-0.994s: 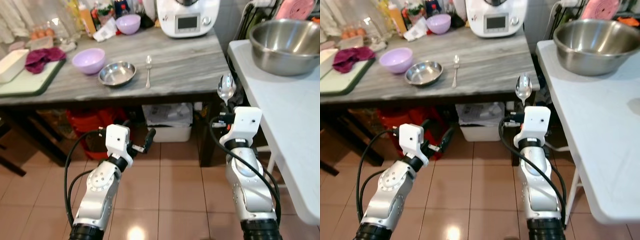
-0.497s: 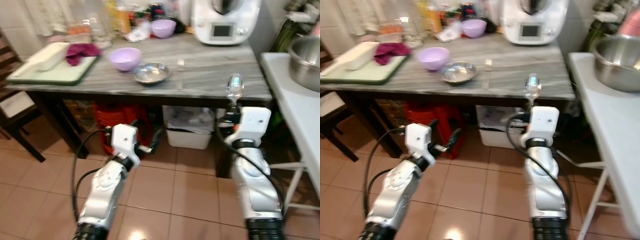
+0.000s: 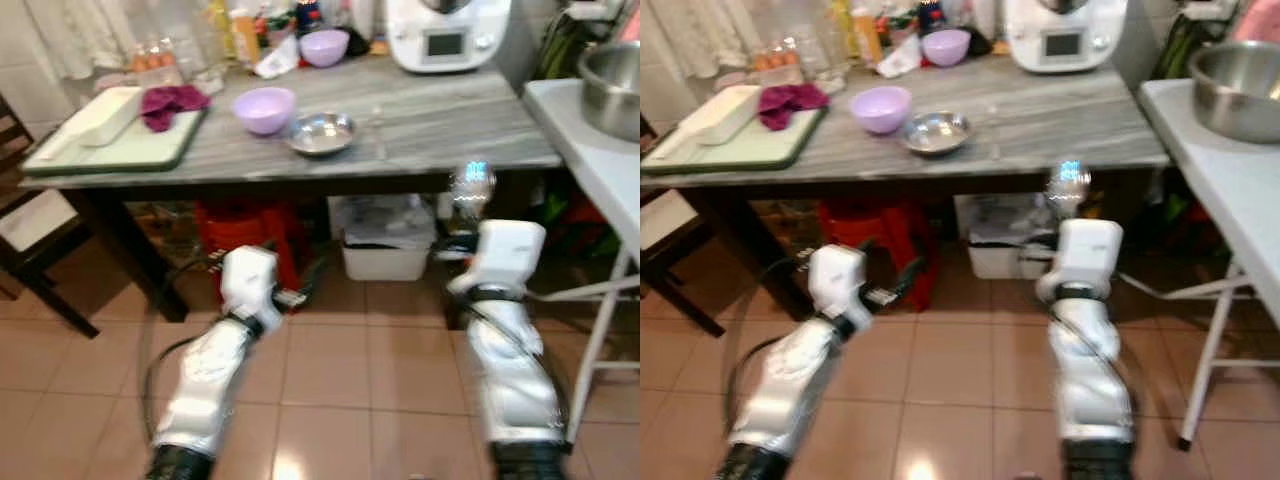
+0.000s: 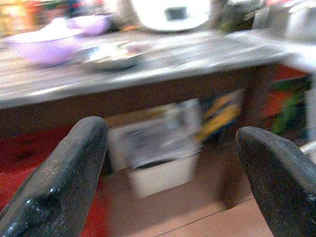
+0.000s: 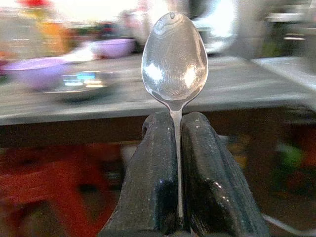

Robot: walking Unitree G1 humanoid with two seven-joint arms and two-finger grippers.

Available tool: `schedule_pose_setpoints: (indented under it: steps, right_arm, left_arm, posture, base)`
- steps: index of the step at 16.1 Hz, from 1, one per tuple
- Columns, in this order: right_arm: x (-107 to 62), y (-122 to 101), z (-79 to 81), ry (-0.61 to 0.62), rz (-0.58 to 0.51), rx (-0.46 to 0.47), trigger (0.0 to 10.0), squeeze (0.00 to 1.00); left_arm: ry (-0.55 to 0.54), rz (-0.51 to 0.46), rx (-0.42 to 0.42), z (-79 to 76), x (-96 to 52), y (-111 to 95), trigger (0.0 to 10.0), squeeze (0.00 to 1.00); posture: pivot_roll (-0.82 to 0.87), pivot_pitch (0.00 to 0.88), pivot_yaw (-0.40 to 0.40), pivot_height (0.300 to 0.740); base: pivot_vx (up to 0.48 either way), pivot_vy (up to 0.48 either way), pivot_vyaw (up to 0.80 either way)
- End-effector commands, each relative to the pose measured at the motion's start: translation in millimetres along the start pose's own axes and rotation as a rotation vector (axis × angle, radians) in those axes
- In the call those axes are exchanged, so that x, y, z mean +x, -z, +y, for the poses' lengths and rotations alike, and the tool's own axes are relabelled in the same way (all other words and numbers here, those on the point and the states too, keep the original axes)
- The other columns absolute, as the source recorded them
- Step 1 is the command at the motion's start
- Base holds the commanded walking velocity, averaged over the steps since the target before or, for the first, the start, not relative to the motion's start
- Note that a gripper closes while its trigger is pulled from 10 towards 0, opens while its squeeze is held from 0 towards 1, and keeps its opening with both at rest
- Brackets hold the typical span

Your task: Setting the table

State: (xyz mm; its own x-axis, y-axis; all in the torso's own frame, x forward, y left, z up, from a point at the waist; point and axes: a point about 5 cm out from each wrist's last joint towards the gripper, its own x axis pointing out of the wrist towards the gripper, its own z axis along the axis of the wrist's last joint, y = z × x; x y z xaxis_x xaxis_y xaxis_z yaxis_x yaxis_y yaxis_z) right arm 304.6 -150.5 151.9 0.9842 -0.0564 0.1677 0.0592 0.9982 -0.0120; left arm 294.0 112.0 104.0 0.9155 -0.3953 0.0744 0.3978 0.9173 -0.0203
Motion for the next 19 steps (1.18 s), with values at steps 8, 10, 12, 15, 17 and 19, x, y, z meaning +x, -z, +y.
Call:
schedule_pose_setpoints:
  steps: [8, 10, 12, 15, 17, 19]
  right_arm:
    - [-41.7, -2, -37.0, 0.09, -0.022, -0.105, 10.0, 0.0]
    - [-46.4, -1, -40.7, 0.109, -0.003, -0.098, 10.0, 0.0]
    - [-48.8, 0, -39.8, 0.1, 0.005, -0.097, 10.0, 0.0]
    - [-47.0, -2, -36.3, 0.09, 0.003, -0.097, 10.0, 0.0]
    - [-47.1, -1, -34.3, 0.084, 0.009, -0.093, 10.0, 0.0]
    - [-46.8, 0, -28.6, 0.065, 0.015, -0.089, 10.0, 0.0]
  left_arm:
    - [-0.235, 0.017, 0.077, 43.8, -26.2, 4, 10.0, 0.0]
    - [-0.188, 0.004, 0.05, 35.8, -28.4, 4, 10.0, 0.0]
    - [-0.154, -0.006, 0.022, 27.4, -27.0, 4, 10.0, 0.0]
    - [-0.116, -0.012, 0.002, 21.3, -27.2, 3, 10.0, 0.0]
    - [-0.112, -0.011, 0.0, 21.2, -28.2, 2, 10.0, 0.0]
    - [-0.105, -0.008, -0.011, 20.2, -29.8, 3, 10.0, 0.0]
  posture:
    - [-0.17, 0.094, 0.118, 0.74]
    - [-0.17, 0.095, 0.119, 0.74]
    - [-0.17, 0.098, 0.12, 0.74]
    - [-0.17, 0.103, 0.12, 0.74]
    - [-0.17, 0.106, 0.119, 0.74]
    - [-0.16, 0.107, 0.113, 0.74]
  base:
    - [0.0, 0.0, 0.0]
    - [0.0, 0.0, -0.21]
    - [0.0, 0.0, -0.49]
    - [0.087, 0.0, -0.44]
    - [0.27, 0.0, -0.22]
    - [0.308, 0.0, 0.0]
